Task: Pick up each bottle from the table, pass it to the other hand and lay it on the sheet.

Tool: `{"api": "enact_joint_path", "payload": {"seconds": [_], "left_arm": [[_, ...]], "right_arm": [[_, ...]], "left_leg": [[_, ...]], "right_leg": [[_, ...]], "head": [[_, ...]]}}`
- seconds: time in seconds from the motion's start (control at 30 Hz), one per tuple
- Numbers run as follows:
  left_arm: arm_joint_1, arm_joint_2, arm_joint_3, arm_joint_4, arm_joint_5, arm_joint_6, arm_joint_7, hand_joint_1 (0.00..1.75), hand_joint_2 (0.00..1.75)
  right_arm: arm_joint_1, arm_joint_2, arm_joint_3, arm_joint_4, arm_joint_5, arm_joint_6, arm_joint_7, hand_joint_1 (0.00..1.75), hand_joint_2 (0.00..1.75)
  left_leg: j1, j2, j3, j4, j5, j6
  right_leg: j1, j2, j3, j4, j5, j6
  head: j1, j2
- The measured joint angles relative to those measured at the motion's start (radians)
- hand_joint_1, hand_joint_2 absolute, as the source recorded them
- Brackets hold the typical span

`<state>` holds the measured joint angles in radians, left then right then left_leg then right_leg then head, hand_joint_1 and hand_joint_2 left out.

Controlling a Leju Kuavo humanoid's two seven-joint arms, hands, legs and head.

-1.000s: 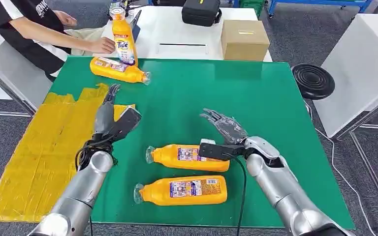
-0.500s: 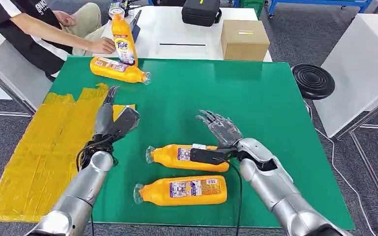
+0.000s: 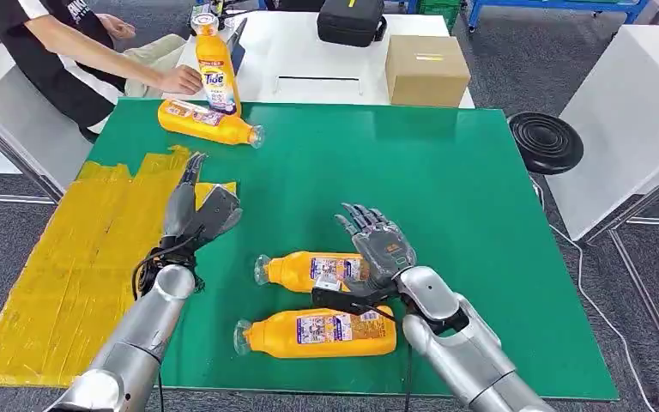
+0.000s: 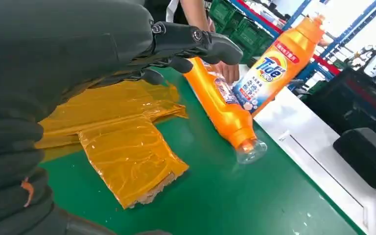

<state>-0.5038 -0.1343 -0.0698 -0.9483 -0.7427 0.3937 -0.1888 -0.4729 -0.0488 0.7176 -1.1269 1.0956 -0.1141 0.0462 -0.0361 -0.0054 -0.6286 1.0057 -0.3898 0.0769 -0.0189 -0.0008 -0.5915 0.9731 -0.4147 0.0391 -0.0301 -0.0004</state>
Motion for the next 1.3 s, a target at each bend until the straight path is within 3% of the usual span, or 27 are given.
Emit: {"api": "enact_joint_path", "payload": {"seconds": [0.57,1.3], "left_arm": [[0.000,0.000,0.000,0.000,0.023,-0.002,0.002,0.00,1.75],[0.000,-0.018,-0.006,0.013,0.036,0.003,0.006,0.00,1.75]], "right_arm": [[0.014,0.002,0.002,0.035,0.040,0.052,0.048,0.00,1.75],[0.000,0.012,-0.043,0.160,-0.016,0.084,0.053,0.00,1.75]], "left_leg": [[0.000,0.000,0.000,0.000,0.000,0.000],[0.000,0.000,0.000,0.000,0.000,0.000]], "right_leg": [[0.000,0.000,0.000,0.000,0.000,0.000],[0.000,0.000,0.000,0.000,0.000,0.000]], "head": [[0.000,0.000],[0.000,0.000]]}}
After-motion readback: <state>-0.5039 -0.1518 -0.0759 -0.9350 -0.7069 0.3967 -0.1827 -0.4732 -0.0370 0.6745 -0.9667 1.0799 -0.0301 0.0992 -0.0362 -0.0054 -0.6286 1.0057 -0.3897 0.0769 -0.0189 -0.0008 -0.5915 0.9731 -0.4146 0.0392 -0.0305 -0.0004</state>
